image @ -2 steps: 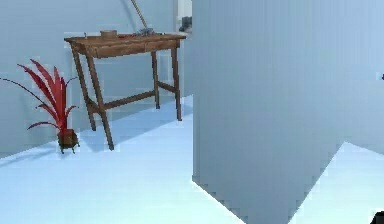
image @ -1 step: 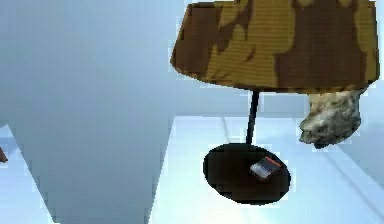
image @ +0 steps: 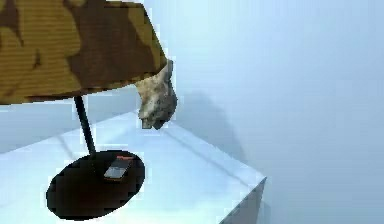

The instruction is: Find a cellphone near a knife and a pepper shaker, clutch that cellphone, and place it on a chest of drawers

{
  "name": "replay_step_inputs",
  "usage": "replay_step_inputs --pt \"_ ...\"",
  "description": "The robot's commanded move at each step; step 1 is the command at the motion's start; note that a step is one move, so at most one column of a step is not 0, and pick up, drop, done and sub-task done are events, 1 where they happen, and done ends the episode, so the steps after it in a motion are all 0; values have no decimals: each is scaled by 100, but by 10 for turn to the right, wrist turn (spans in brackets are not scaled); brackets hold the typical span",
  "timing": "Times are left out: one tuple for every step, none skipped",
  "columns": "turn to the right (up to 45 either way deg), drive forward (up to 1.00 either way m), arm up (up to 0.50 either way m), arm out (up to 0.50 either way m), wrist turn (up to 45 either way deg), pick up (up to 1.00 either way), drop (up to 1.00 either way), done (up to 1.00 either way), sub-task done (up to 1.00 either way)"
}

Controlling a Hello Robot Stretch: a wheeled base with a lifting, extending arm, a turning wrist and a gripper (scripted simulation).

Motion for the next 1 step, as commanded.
replay_step_inputs --pt "450 0 0 0 0 0 0 0 0"
